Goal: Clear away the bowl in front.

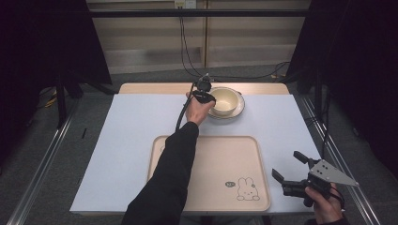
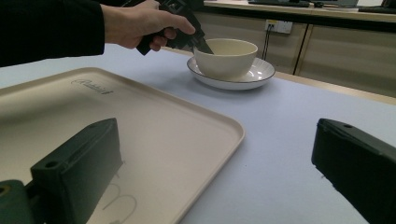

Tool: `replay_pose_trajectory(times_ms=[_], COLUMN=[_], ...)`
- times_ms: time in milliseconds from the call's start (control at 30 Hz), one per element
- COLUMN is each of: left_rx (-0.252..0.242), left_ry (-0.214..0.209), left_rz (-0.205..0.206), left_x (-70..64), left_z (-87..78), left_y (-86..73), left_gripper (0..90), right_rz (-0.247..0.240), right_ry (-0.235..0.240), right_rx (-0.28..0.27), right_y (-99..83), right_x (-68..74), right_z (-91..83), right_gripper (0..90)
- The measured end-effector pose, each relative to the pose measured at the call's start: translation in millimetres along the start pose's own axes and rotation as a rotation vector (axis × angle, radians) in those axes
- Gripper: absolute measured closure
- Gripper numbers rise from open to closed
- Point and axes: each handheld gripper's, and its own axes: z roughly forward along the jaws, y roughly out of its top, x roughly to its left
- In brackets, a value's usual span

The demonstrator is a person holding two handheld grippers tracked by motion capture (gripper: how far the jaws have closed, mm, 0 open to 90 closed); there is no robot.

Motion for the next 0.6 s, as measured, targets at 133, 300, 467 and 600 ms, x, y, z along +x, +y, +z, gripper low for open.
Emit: replay_pose_trajectory(times_ms=[133, 300, 467, 600], left_rx=[-0.002, -0.005, -0.002, -0.007], left_ry=[0.012, 0.013, 0.001, -0.02], left_rz=[-0.034, -0.04, -0.049, -0.085], left_x=[-2.9, -1.6, 0.5, 2.2], left_z=[0.6, 3.0, 6.7, 8.2], left_y=[-0.7, -1.2, -2.3, -2.9], left_gripper=[73.2, 75.5, 78.6, 79.8], right_rz=[0.0, -0.01, -0.003, -0.003], right_ry=[0.002, -0.001, -0.007, -0.002], right_rx=[-0.006, -0.005, -0.001, 0.0], right_y=[0.1, 0.2, 0.1, -0.1], right_x=[0.6, 1.3, 1.1, 1.2], right_z=[0.7, 1.3, 0.5, 0.8], right_gripper=[0.9, 0.8, 0.8, 0.8])
